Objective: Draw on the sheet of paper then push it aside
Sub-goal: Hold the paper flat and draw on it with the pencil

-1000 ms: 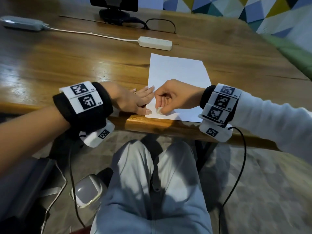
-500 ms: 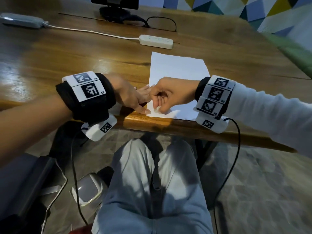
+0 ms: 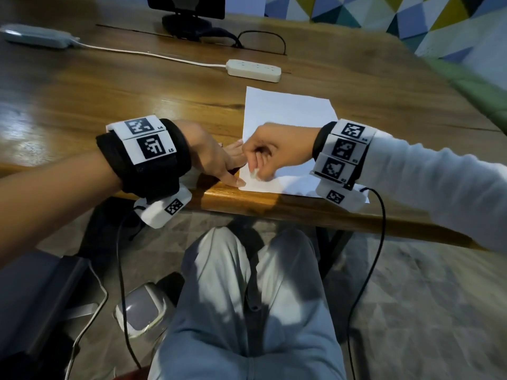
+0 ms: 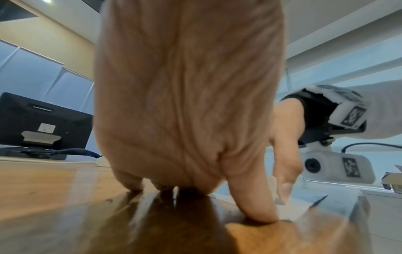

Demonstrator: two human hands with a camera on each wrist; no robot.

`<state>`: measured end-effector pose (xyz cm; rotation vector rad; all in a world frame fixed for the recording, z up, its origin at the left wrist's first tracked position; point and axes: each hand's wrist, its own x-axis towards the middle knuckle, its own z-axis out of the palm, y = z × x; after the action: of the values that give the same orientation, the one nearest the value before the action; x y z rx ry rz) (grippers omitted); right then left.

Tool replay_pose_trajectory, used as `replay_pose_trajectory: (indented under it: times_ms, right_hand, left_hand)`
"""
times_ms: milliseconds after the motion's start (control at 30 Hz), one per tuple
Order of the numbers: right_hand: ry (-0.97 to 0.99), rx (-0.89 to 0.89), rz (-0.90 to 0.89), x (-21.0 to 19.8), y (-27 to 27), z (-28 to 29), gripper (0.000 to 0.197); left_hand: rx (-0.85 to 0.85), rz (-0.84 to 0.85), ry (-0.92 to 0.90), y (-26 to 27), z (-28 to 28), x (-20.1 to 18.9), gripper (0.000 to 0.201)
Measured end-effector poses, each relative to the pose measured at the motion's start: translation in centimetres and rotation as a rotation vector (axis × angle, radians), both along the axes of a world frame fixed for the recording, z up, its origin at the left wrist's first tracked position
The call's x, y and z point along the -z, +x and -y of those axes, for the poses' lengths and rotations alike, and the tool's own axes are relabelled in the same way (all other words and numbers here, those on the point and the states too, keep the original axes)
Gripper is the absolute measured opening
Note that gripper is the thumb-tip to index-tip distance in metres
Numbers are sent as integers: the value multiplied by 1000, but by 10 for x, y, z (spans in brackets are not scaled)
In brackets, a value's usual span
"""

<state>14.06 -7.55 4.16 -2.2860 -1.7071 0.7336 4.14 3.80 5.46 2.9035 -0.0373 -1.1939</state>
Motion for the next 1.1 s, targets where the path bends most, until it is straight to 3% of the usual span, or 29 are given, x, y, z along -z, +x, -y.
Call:
replay_pose_trajectory:
  times_ms: [233, 500, 667, 767, 867, 1000, 1100]
  right_hand:
    - [21, 49, 50, -1, 8, -1, 8]
    - [-18, 24, -61, -1, 4, 8, 7]
    - [-10, 21, 15, -1, 3, 6, 8]
    - [-66, 2, -27, -2, 3, 10, 7]
    - [10, 44, 35, -3, 6, 10, 6]
    - [-83, -23, 25, -3, 1, 12, 6]
    - [5, 27, 79, -5, 8, 11, 5]
  left_hand:
    - [12, 36, 2, 12, -5, 13, 78]
    - [-67, -12, -11, 29, -3, 17, 73]
    - [-45, -16, -10, 33, -3, 19, 76]
    - [-39, -20, -35, 31, -3, 18, 74]
    - [-18, -7, -12, 31, -3, 17, 80]
    - [-25, -21, -9, 28, 1, 13, 71]
    - [-14, 31, -3, 26, 5, 10, 74]
